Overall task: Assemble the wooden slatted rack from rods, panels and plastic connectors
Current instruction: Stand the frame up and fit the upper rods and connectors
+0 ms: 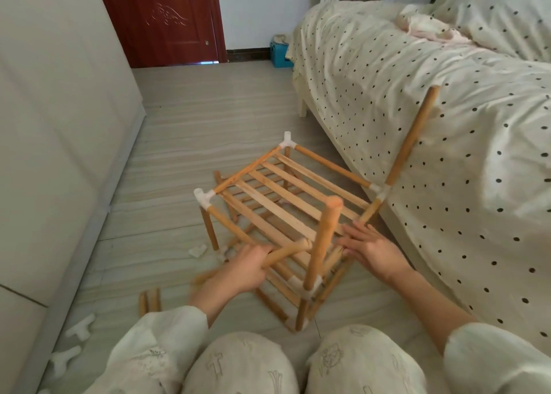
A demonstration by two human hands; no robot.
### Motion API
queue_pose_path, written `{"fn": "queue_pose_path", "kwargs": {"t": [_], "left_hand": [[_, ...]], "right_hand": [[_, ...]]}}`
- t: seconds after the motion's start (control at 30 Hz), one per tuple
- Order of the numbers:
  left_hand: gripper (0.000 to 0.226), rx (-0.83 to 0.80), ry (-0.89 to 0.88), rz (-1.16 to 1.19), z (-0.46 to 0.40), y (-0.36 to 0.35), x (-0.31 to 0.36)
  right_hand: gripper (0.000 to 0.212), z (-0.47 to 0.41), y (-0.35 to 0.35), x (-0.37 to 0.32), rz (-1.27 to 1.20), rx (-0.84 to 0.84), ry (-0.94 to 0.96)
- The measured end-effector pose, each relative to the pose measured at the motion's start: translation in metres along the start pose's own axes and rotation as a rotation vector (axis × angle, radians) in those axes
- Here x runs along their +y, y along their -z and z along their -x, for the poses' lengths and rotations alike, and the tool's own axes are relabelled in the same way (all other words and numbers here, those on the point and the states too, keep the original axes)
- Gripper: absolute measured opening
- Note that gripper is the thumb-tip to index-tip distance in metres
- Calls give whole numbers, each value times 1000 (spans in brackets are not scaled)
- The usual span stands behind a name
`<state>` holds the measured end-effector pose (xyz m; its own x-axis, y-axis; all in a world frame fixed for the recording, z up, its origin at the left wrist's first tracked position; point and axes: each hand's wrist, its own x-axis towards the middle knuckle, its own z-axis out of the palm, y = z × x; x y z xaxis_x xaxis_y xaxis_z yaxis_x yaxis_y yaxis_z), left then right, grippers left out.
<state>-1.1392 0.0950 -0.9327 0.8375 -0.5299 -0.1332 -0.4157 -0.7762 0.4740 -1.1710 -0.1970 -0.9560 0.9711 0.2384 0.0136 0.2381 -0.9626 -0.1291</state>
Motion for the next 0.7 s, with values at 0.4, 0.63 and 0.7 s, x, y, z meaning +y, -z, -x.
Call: {"fn": "queue_pose_path", "kwargs": {"t": [0.4, 0.63, 0.7], "left_hand": [[58, -38, 105, -1, -6, 32, -47], [62, 85, 64, -53, 2, 8, -54], [58, 117, 44, -52, 5, 10, -56]], "right_hand": [[69, 59, 6, -58, -597, -70, -169], [95, 49, 14, -82, -314, -148, -168], [60, 49, 25, -84, -354, -110, -186]]}}
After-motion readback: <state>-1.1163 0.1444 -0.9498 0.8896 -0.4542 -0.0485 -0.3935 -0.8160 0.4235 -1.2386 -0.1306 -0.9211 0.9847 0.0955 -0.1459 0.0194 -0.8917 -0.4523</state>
